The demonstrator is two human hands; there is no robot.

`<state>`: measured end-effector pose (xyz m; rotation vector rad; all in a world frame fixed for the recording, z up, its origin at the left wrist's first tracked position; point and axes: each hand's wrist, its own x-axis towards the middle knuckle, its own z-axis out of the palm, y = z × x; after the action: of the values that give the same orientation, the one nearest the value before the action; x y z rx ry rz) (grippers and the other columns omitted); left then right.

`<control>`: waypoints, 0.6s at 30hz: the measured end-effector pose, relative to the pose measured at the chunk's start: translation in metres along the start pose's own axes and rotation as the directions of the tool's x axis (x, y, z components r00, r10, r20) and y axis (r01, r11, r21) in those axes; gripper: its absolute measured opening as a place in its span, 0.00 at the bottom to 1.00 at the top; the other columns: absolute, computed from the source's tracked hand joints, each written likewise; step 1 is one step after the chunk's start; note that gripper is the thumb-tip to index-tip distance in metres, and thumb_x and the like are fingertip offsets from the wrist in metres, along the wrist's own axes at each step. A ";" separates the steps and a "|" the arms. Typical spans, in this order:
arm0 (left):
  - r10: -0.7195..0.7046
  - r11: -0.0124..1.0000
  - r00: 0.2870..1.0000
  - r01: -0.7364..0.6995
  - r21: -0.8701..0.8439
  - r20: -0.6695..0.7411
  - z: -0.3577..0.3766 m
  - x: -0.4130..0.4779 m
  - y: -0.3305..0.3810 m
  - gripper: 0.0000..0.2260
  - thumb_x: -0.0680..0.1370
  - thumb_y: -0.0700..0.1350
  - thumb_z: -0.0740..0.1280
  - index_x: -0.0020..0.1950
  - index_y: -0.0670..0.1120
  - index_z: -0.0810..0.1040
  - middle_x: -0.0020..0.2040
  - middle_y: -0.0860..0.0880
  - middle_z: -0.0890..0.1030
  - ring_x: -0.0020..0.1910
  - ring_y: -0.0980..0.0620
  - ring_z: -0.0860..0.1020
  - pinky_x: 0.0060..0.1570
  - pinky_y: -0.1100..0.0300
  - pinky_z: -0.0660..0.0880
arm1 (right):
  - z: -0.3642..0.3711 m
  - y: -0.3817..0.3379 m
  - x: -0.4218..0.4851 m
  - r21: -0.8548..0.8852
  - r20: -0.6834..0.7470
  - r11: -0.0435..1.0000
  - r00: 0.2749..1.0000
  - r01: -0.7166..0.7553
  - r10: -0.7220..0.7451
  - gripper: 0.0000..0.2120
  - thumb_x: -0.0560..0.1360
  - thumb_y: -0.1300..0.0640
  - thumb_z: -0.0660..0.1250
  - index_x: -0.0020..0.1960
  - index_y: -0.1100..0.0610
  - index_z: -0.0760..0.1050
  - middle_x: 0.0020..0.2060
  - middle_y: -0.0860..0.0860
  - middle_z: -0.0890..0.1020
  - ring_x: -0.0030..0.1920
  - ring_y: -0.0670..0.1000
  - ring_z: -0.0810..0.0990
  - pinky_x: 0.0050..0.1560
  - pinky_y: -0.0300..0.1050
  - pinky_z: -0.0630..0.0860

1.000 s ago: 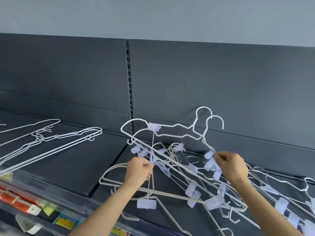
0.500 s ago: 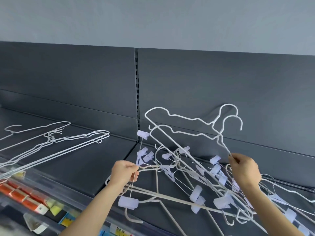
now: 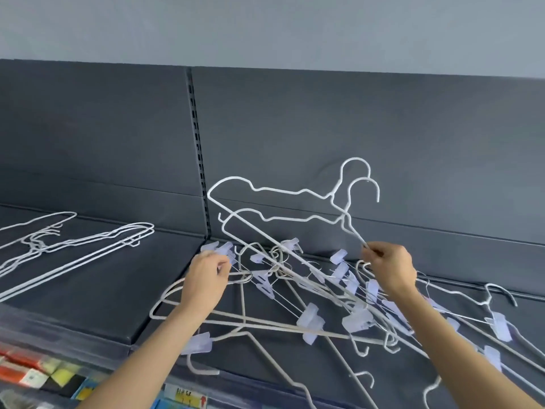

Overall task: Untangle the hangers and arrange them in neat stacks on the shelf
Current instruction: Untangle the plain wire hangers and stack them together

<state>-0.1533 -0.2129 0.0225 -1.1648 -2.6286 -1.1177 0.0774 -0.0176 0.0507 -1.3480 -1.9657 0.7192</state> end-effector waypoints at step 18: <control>0.348 0.924 0.913 -0.295 -0.244 0.211 0.100 -0.007 0.070 0.17 0.79 0.41 0.60 0.68 0.44 0.70 0.67 0.48 0.71 0.68 0.52 0.67 0.68 0.65 0.59 | -0.049 0.035 0.015 0.419 -0.061 0.906 0.993 -0.065 0.099 0.12 0.72 0.66 0.63 0.30 0.67 0.71 0.25 0.55 0.67 0.29 0.51 0.62 0.29 0.43 0.59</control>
<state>-0.0793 -0.1214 -0.0113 -1.8176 -2.3909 -1.2682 0.1316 0.0118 0.0592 -1.1787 -1.5810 1.0403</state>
